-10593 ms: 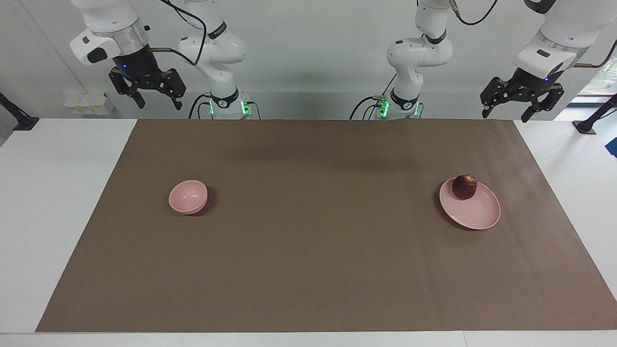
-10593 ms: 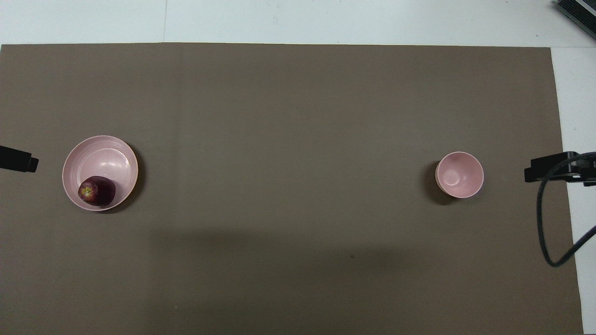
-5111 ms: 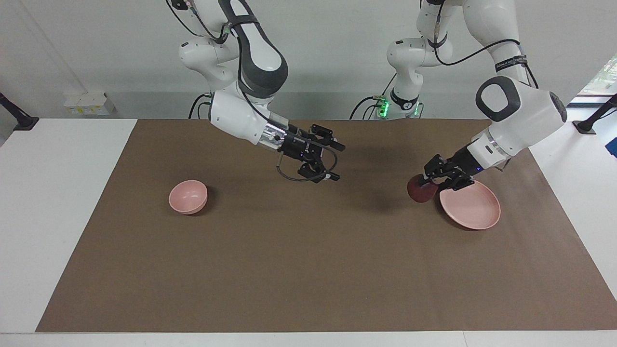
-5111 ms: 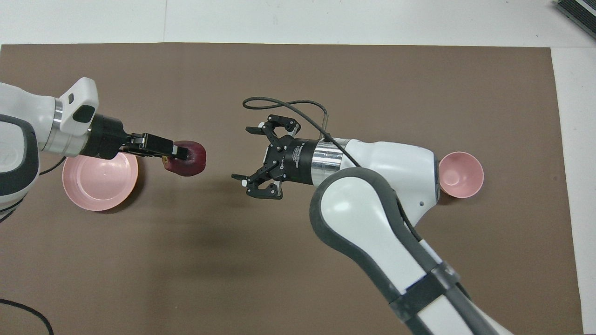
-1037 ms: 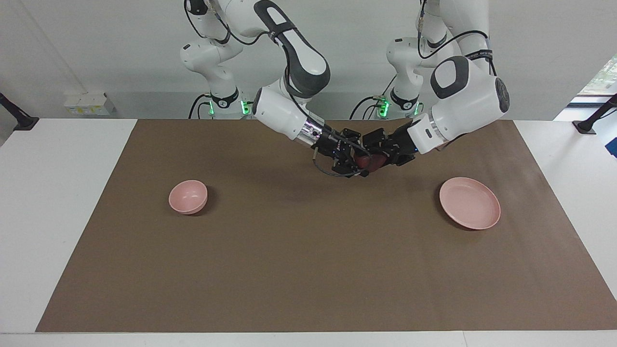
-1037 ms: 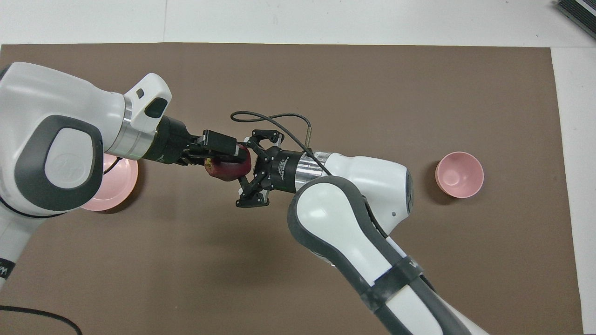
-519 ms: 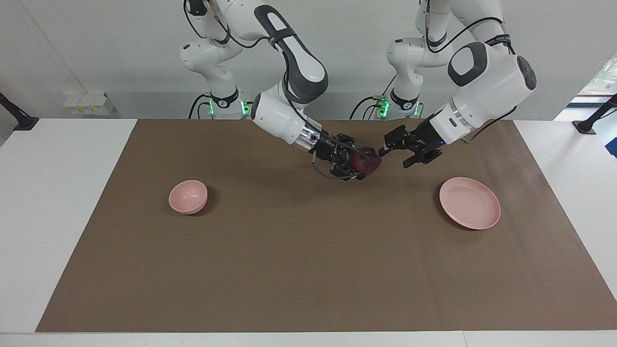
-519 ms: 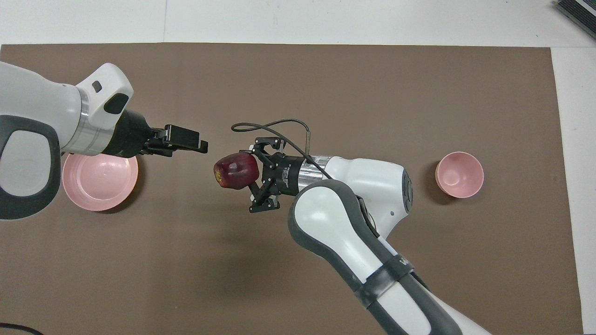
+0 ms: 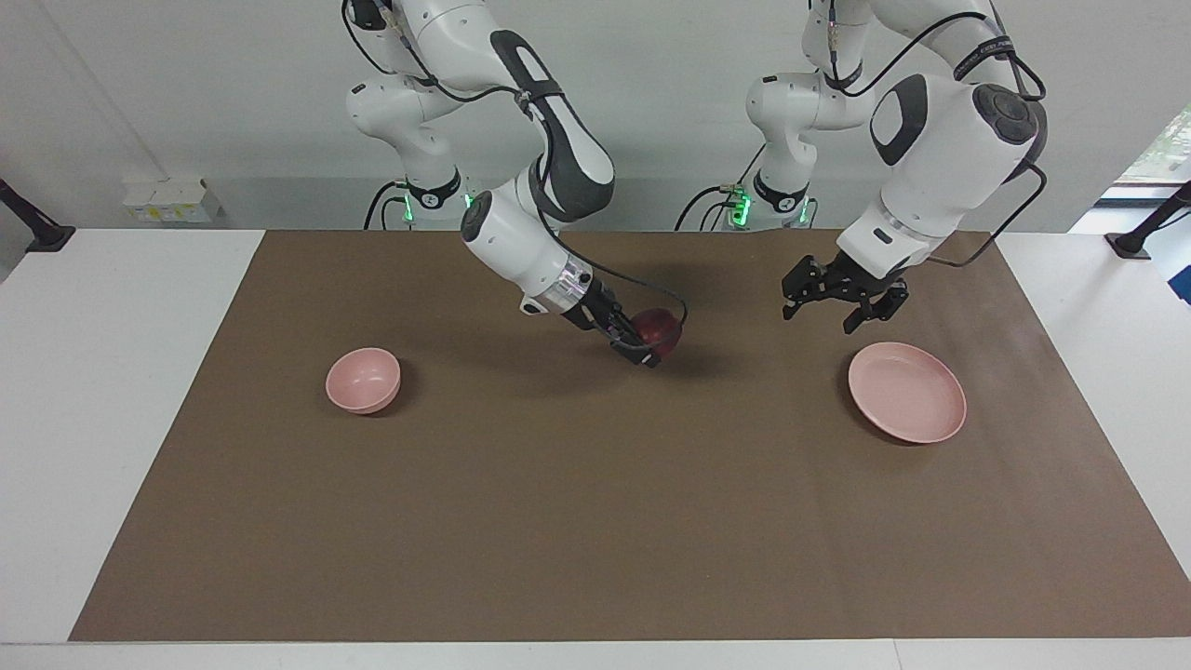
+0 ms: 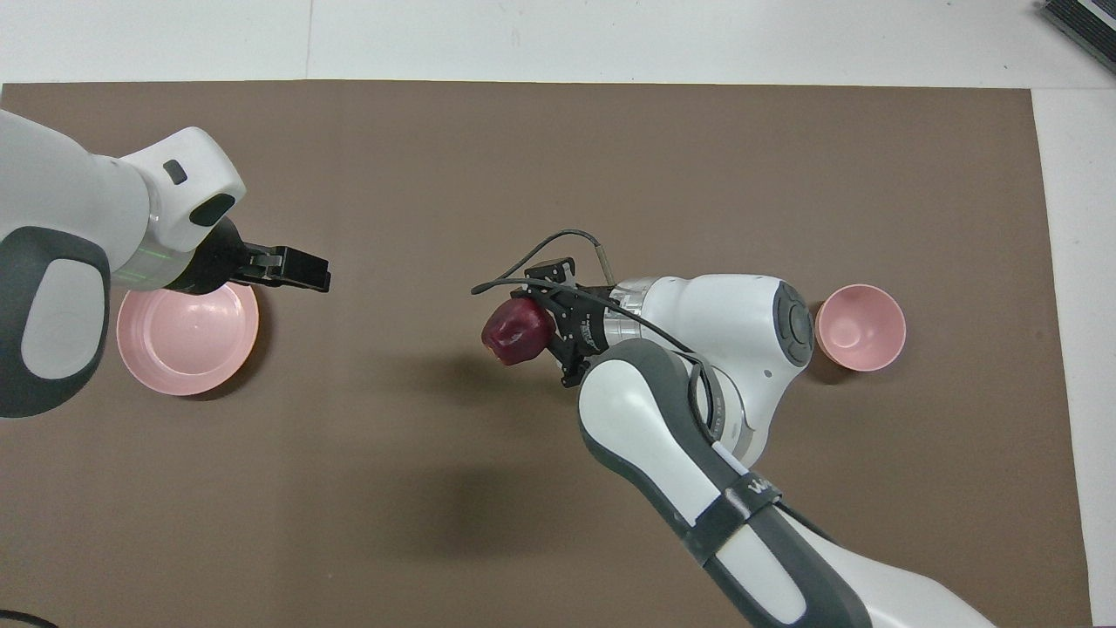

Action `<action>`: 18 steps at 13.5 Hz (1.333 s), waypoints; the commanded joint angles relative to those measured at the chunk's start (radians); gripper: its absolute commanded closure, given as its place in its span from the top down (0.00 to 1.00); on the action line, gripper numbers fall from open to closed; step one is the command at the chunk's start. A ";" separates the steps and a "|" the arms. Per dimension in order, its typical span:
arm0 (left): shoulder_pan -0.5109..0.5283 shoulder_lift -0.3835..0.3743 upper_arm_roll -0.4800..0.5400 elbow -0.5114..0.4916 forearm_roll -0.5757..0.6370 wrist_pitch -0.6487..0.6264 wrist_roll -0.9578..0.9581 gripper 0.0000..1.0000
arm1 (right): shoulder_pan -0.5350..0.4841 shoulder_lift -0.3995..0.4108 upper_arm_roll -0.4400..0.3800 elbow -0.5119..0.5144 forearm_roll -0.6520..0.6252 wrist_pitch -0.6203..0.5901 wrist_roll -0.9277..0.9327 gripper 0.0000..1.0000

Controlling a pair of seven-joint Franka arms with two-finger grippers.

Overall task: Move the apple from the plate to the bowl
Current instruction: 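Carry the apple to the pink cup while the left gripper withdraws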

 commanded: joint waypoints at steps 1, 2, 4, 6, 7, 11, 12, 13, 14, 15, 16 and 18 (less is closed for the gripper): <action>0.007 -0.010 0.018 0.003 0.097 -0.037 -0.010 1.00 | -0.080 -0.097 0.000 -0.016 -0.250 -0.149 -0.024 0.00; 0.005 -0.010 0.020 0.007 0.126 -0.041 -0.010 1.00 | -0.125 -0.129 0.001 0.005 -0.399 -0.251 -0.026 0.00; 0.002 -0.010 0.018 0.036 0.204 -0.043 -0.009 1.00 | -0.169 -0.168 0.004 0.024 -0.629 -0.399 -0.064 0.00; 0.010 -0.010 0.023 0.108 0.220 -0.076 -0.006 1.00 | -0.230 -0.176 0.003 0.013 -0.734 -0.465 -0.185 0.00; 0.014 -0.009 0.026 0.154 0.220 -0.111 -0.004 1.00 | -0.270 -0.177 0.003 0.010 -0.759 -0.508 -0.261 0.00; 0.056 -0.010 0.037 0.300 0.220 -0.254 0.042 1.00 | -0.375 -0.185 0.003 -0.002 -0.859 -0.559 -0.447 0.00; 0.057 -0.009 0.037 0.341 0.218 -0.288 0.064 1.00 | -0.383 -0.185 0.001 -0.005 -0.864 -0.576 -0.474 0.00; 0.057 -0.009 0.041 0.367 0.220 -0.311 0.080 1.00 | -0.410 -0.186 0.003 -0.007 -0.877 -0.581 -0.509 0.00; 0.057 -0.010 0.057 0.372 0.218 -0.334 0.097 1.00 | -0.430 -0.189 0.003 -0.008 -0.882 -0.593 -0.544 0.00; 0.057 -0.019 0.064 0.372 0.220 -0.354 0.127 1.00 | -0.456 -0.191 0.003 -0.013 -0.884 -0.599 -0.587 0.00; 0.057 -0.053 0.071 0.369 0.220 -0.360 0.163 1.00 | -0.473 -0.194 0.003 -0.019 -0.885 -0.601 -0.619 0.00; 0.060 -0.087 0.071 0.336 0.215 -0.363 0.172 1.00 | -0.488 -0.203 0.003 -0.036 -0.887 -0.607 -0.641 0.00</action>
